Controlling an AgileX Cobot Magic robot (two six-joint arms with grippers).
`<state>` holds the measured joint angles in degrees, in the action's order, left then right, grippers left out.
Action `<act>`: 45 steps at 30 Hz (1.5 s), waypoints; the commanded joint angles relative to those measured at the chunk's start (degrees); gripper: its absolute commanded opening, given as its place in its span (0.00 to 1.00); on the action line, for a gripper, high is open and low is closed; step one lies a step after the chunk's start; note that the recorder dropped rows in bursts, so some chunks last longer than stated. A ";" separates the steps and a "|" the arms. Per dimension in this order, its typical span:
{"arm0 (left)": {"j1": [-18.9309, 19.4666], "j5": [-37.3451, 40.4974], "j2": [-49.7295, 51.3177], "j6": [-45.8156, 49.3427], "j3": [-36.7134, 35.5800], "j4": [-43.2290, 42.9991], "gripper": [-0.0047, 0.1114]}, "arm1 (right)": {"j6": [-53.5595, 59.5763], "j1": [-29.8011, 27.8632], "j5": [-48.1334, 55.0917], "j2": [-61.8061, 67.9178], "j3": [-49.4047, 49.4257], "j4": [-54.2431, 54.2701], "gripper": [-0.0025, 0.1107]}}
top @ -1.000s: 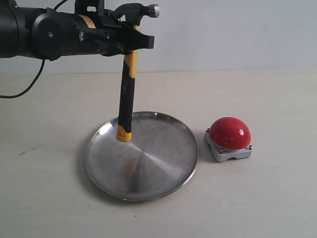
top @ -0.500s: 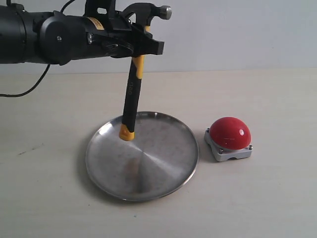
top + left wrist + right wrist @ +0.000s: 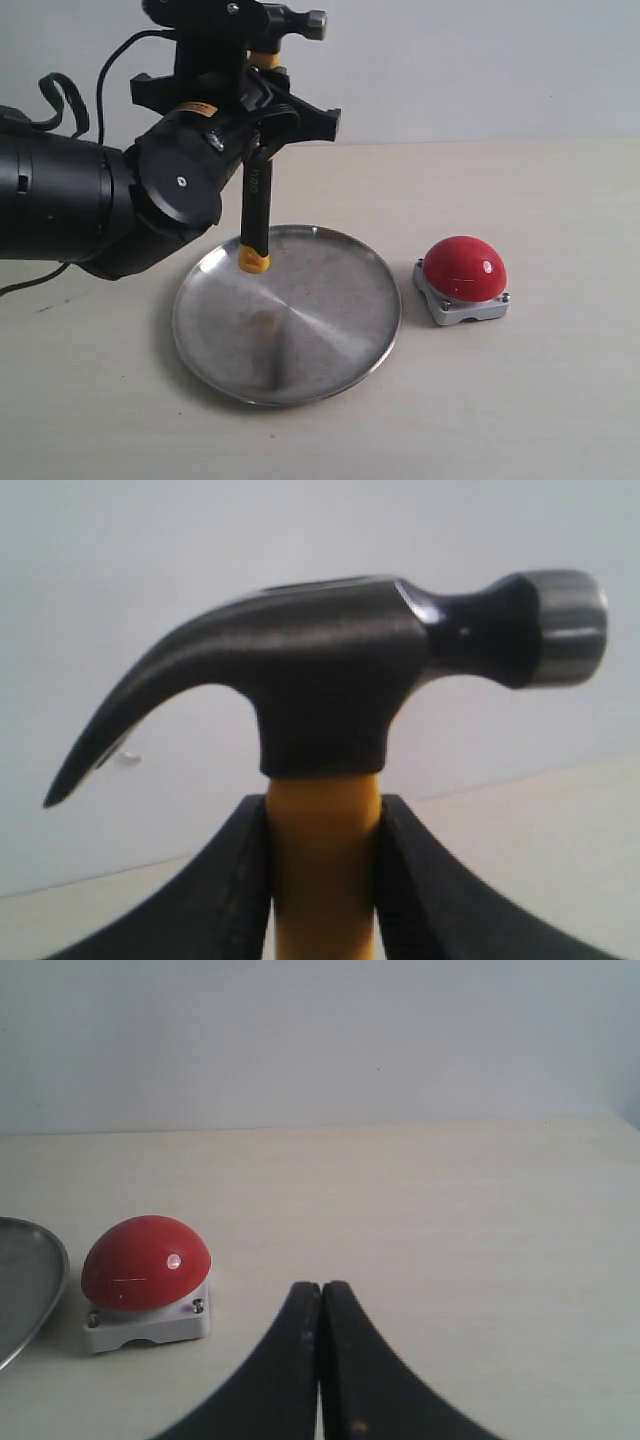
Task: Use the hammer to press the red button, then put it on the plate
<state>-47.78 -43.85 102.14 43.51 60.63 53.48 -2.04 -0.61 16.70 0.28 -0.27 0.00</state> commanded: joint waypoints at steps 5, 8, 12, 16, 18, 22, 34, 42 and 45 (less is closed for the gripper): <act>-1.69 -10.01 -1.42 -3.42 0.17 0.96 0.04 | -0.03 -0.35 -0.62 -0.28 0.27 0.00 0.02; -1.83 -11.59 -1.42 -3.91 0.29 0.27 0.04 | -0.03 -0.35 -0.62 -0.28 0.27 0.00 0.02; -1.44 -11.12 -1.42 -0.88 1.69 -0.48 0.04 | -0.03 -0.35 -0.62 -0.28 0.27 0.00 0.02; -1.44 -9.42 -1.42 1.30 2.85 -0.11 0.04 | -0.03 -0.35 -0.62 -0.28 0.27 0.00 0.02; -1.44 -9.42 -1.42 1.13 2.86 -0.11 0.04 | -0.03 -0.35 -0.62 -0.28 0.27 0.00 0.02; -1.44 -9.93 -1.42 0.72 2.86 1.01 0.04 | -0.03 -0.35 -0.62 -0.28 0.27 0.00 0.02; -1.32 -10.71 -1.42 -0.28 4.65 7.39 0.04 | 0.41 -0.35 -0.62 -0.28 0.27 -1.27 0.02; -1.32 -10.66 -1.42 -0.28 4.65 7.26 0.04 | -1.57 -0.35 -17.48 -0.28 0.27 2.12 0.02; -1.32 -10.66 -1.42 -0.28 4.65 7.26 0.04 | -1.57 -0.35 -23.38 -0.28 0.27 2.65 0.02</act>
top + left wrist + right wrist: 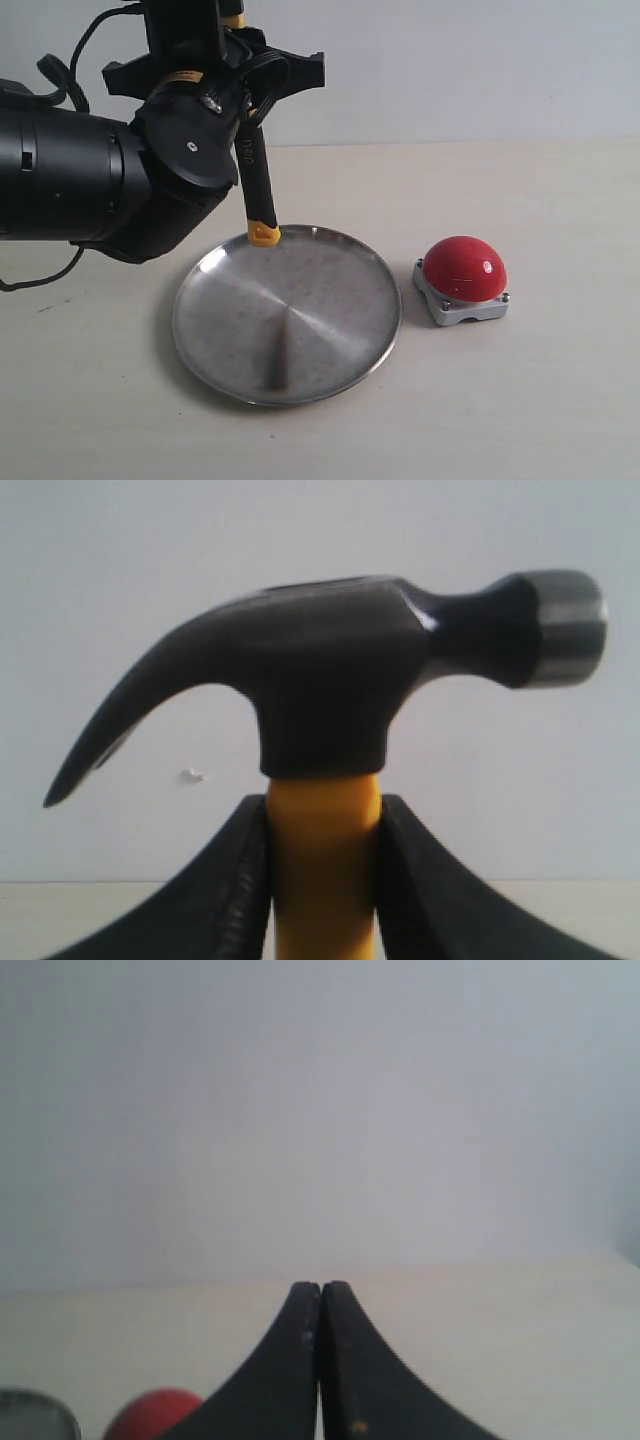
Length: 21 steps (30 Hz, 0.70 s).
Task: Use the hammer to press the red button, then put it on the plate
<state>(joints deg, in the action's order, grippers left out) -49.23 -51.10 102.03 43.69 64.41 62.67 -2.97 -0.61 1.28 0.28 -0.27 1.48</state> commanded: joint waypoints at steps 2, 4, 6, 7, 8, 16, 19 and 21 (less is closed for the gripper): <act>0.14 -3.41 -1.31 -0.36 0.88 -1.93 0.04 | -2.02 -0.35 -11.21 -0.28 0.27 1.54 0.02; 0.14 -3.41 -1.31 0.38 0.88 -2.27 0.04 | -5.39 -0.35 -12.90 -0.28 0.27 1.67 0.02; 0.14 -3.41 -1.31 1.10 0.88 -2.76 0.04 | -12.09 -0.35 -14.97 -0.28 0.27 1.67 0.02; 0.14 -3.41 -1.31 1.10 0.88 -3.39 0.04 | -16.05 -0.35 -16.80 -0.28 0.27 1.24 0.02; 0.14 -3.41 -1.31 1.10 0.88 -3.81 0.04 | -17.81 -0.35 -18.54 -0.28 0.27 0.09 0.02; 0.14 -3.54 -1.31 2.75 2.28 -2.76 0.04 | -24.00 -0.35 -27.24 4.22 -2.18 -20.48 0.02; 0.14 -3.42 -1.31 2.49 2.92 -1.11 0.04 | -30.30 -0.35 -27.54 14.07 -4.62 -28.77 0.02; 0.14 -3.42 -1.31 2.70 3.04 -1.22 0.04 | -34.24 -0.35 -29.75 22.09 -6.82 -34.80 0.02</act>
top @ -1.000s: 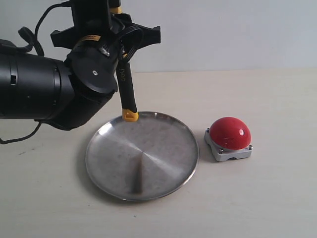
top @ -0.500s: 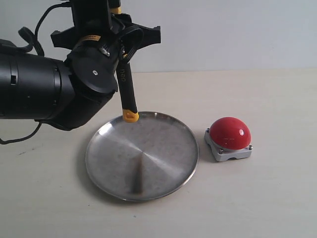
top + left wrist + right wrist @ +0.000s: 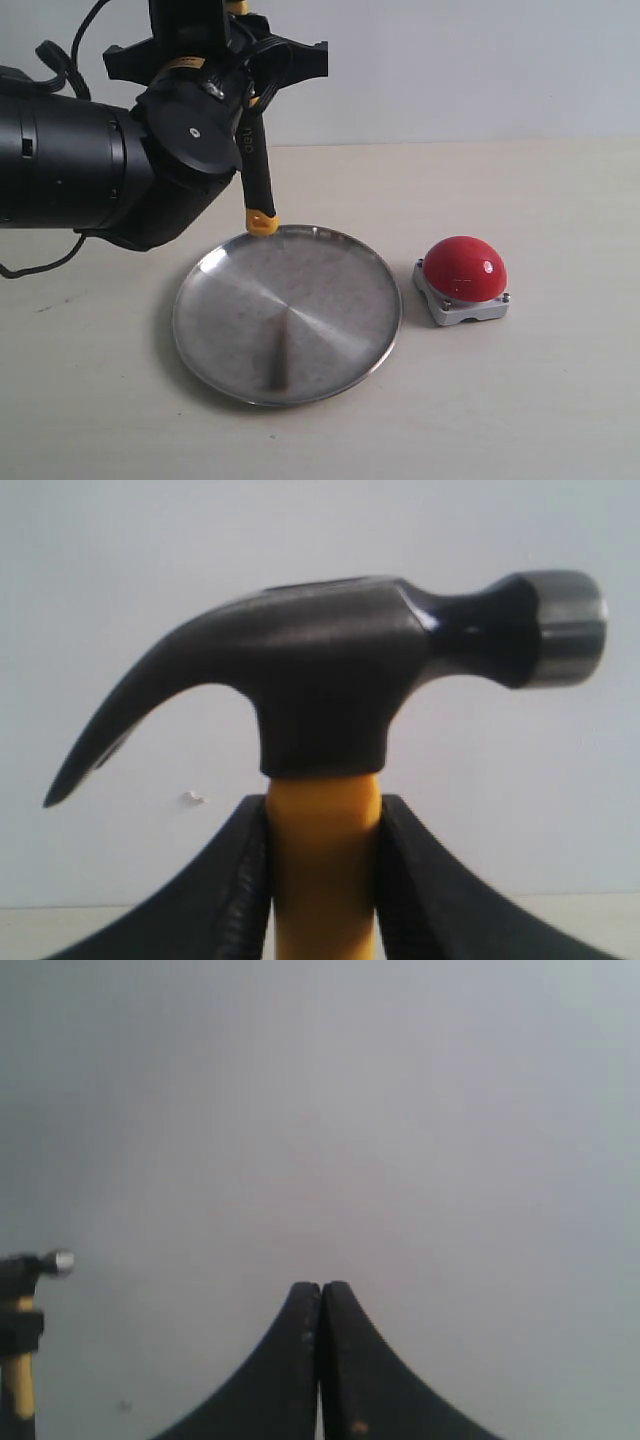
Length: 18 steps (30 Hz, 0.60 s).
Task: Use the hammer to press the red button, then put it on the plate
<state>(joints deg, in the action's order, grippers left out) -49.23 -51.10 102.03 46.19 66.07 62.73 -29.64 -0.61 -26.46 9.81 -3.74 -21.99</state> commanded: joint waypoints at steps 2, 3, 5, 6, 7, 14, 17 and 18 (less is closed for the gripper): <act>0.14 -3.42 -1.31 0.35 1.38 -1.41 0.04 | -13.64 -0.35 -7.25 27.85 -8.79 -23.37 0.02; 0.14 -3.42 -1.31 0.35 1.38 -1.41 0.04 | -16.07 -0.35 -9.75 33.29 -11.09 -28.42 0.02; 0.14 -3.32 -1.31 0.35 1.38 -1.43 0.04 | -22.83 -0.35 -20.88 48.46 -17.78 -41.68 0.02; 0.14 -3.32 -1.31 0.35 1.38 -1.43 0.04 | -24.27 -0.35 -28.62 57.53 -21.93 -47.16 0.02; 0.14 -3.32 -1.31 0.35 1.38 -1.43 0.04 | -24.49 -0.35 -32.57 62.18 -23.97 -48.81 0.02; 0.14 -2.79 -1.31 0.35 1.38 -1.72 0.04 | -13.30 2.24 -43.50 94.10 -39.48 -53.56 0.19; 0.14 -0.36 -1.31 0.35 1.38 -4.67 0.04 | -8.75 8.03 -43.50 100.11 -44.39 -55.60 0.44; 0.14 -0.36 -1.31 0.35 1.38 -4.91 0.04 | -7.24 10.00 -43.50 101.41 -45.71 -55.47 0.53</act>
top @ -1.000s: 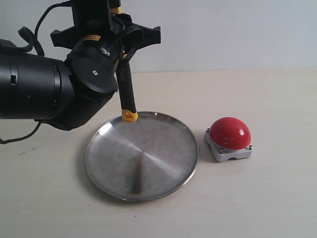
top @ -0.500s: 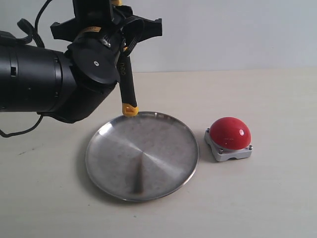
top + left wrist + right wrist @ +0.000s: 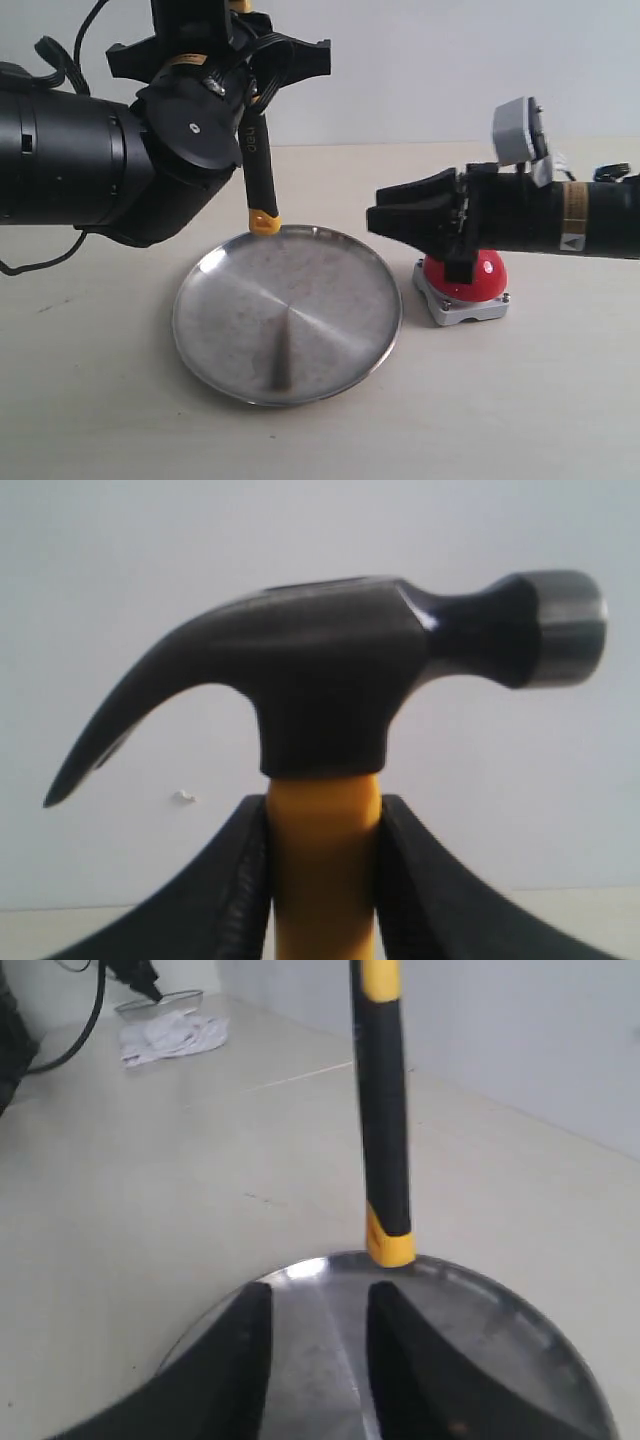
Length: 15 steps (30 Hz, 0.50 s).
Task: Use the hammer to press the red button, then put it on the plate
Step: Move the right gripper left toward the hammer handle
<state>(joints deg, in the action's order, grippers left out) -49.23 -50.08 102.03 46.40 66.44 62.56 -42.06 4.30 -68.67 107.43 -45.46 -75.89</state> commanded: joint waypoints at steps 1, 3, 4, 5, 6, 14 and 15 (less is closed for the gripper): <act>0.14 -1.34 -1.31 0.01 1.01 -4.67 0.04 | 6.56 6.97 -1.30 4.81 -5.27 -0.14 0.61; 0.14 -1.34 -1.31 0.01 1.01 -4.67 0.04 | 7.17 9.00 -1.30 5.90 -6.91 3.07 0.68; 0.14 -1.34 -1.31 0.01 1.01 -4.67 0.04 | 7.17 9.64 -1.30 6.02 -7.69 4.71 0.69; 0.14 -1.34 -1.31 0.01 1.01 -4.67 0.04 | 7.17 10.22 -1.30 6.42 -8.42 6.59 0.69; 0.14 -1.34 -1.31 0.34 1.01 -4.53 0.04 | 7.46 10.64 -0.66 6.67 -9.13 8.01 0.69; -0.09 -0.10 -1.31 -0.08 1.01 -4.26 0.04 | 7.46 11.04 0.25 8.45 -13.02 9.96 0.69; -0.21 -0.09 -1.31 -0.08 1.01 -4.26 0.04 | 7.46 11.04 0.50 8.77 -13.53 10.57 0.69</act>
<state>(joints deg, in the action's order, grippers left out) -49.23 -48.40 102.03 46.63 66.44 60.75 -35.13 15.10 -68.35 115.38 -57.79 -66.97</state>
